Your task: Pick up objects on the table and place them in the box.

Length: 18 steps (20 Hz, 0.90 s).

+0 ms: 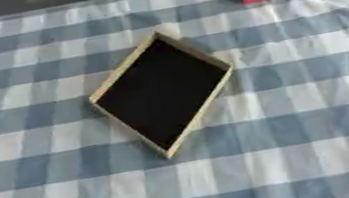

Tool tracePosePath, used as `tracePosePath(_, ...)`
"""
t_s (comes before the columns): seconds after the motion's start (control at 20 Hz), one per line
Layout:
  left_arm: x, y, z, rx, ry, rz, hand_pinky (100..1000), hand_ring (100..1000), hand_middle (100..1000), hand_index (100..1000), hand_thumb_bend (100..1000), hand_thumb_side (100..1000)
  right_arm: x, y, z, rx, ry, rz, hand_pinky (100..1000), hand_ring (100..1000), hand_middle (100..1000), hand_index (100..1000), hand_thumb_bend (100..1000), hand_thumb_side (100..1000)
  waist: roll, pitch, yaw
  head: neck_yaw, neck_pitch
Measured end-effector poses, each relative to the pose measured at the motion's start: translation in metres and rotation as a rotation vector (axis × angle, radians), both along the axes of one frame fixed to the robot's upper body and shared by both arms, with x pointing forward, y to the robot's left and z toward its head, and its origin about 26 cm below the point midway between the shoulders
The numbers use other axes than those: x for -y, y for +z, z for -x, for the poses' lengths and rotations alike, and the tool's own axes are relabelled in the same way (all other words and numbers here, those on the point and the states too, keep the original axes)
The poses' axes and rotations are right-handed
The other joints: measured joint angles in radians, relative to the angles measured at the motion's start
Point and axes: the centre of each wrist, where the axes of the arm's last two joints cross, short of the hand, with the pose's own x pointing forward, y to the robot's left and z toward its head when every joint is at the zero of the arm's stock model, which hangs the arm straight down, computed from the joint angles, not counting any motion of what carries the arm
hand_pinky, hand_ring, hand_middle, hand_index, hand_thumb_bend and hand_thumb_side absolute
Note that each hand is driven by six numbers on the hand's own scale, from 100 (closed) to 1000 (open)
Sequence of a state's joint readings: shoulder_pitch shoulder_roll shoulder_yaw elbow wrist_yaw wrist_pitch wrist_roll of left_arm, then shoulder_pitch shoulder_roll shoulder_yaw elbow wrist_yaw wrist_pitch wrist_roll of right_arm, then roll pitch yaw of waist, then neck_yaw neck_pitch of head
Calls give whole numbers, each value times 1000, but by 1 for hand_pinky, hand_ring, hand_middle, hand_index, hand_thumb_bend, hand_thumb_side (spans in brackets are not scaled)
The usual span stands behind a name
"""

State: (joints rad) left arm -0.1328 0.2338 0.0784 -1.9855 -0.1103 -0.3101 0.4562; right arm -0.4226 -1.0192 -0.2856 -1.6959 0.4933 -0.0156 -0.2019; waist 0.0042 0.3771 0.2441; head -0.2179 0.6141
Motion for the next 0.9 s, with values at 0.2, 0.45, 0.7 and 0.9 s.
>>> tracePosePath(0.2,0,0,0,-5,-6,-6,679,657,586,633,100,744,33,14,-17,-132,-111,28,889,898,891,902,100,890,-1,-3,1,-6,1)
tracePosePath(0.45,1,-1,0,-11,-12,-9,679,658,587,633,100,744,69,16,-33,-287,-231,79,952,967,932,912,100,941,-5,-8,2,-13,2)
tracePosePath(0.7,-1,-2,1,-19,-13,-19,679,658,587,632,100,745,87,10,-46,-425,-287,168,992,1000,961,931,100,971,-6,-14,3,-17,10)
tracePosePath(0.9,0,-2,1,-22,-19,-22,678,659,588,632,100,745,94,6,-55,-525,-304,238,1000,1000,978,947,100,1000,-7,-18,2,-22,11)
